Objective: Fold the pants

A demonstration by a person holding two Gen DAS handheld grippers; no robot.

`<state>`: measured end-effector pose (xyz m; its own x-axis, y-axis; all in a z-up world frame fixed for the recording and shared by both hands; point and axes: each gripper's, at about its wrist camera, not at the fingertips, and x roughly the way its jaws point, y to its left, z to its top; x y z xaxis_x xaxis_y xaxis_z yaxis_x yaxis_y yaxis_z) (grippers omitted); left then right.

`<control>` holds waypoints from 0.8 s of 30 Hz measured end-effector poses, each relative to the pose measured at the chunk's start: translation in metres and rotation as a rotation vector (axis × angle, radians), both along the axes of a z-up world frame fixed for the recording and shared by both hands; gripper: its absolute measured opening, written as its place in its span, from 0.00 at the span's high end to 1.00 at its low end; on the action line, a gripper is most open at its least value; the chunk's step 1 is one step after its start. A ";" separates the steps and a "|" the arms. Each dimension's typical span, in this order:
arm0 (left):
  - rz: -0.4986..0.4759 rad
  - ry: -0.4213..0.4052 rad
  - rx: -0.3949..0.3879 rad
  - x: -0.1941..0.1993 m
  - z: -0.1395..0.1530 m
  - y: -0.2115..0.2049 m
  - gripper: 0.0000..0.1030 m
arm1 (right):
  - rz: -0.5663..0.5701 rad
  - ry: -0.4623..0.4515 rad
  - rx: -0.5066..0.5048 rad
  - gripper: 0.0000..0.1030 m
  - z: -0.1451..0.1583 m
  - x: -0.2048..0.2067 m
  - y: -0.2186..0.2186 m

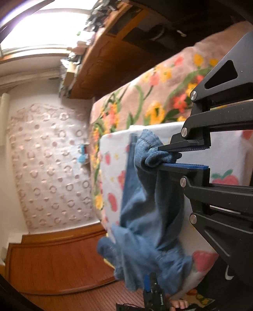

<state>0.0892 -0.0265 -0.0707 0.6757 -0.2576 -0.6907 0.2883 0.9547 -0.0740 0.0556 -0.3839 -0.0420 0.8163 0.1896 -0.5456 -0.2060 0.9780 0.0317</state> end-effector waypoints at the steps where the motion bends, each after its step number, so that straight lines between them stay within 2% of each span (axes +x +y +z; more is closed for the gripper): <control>1: 0.002 -0.009 -0.002 -0.002 0.003 0.002 0.50 | 0.013 -0.014 -0.001 0.93 0.007 0.001 0.005; 8: 0.032 -0.045 -0.006 -0.012 0.019 0.019 0.50 | 0.104 -0.088 0.004 0.93 0.043 0.013 0.043; 15: 0.067 -0.076 -0.014 -0.021 0.030 0.042 0.50 | 0.193 -0.129 0.000 0.93 0.064 0.023 0.086; 24: 0.110 -0.108 -0.023 -0.029 0.042 0.067 0.50 | 0.364 -0.201 -0.006 0.93 0.099 0.025 0.164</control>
